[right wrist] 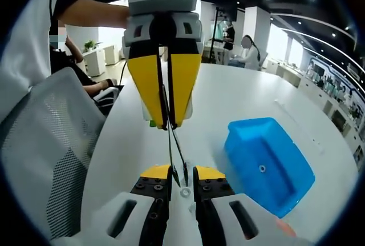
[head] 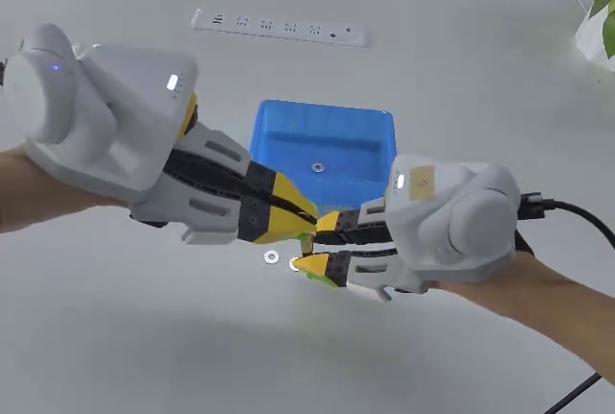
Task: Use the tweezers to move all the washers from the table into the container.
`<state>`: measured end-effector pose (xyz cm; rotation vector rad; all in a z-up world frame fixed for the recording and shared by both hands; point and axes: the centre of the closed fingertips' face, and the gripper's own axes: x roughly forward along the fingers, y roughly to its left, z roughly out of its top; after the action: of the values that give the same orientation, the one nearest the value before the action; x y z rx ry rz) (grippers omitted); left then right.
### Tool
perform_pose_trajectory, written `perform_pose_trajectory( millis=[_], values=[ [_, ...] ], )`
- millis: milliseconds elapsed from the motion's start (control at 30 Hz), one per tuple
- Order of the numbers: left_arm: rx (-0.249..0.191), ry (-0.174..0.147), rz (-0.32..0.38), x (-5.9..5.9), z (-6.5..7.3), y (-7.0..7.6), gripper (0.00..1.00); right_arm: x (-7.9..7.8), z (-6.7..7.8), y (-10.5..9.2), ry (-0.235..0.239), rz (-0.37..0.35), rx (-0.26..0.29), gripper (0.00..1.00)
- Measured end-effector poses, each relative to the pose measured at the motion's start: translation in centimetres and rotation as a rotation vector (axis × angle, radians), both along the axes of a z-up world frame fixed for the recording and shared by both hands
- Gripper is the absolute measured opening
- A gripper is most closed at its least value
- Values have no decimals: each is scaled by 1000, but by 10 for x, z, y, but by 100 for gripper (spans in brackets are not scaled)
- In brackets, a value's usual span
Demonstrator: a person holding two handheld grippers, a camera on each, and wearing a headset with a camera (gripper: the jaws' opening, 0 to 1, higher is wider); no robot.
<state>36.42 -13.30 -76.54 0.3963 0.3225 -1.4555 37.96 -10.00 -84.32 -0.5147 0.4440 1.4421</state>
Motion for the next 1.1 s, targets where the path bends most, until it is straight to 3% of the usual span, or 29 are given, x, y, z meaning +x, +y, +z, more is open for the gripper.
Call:
perform_pose_trajectory(
  millis=[267,633,1100],
  values=[
    [3,5,10,-1,-9,-4,5,-3,-10,-7,31,-26,-5,16],
    [20,-7,22,3,-13,-2,5,0,-14,-4,33,-29,-7,15],
    [25,10,29,4,-18,-1,5,-1,-19,-3,54,-34,-8,15]
  ],
)
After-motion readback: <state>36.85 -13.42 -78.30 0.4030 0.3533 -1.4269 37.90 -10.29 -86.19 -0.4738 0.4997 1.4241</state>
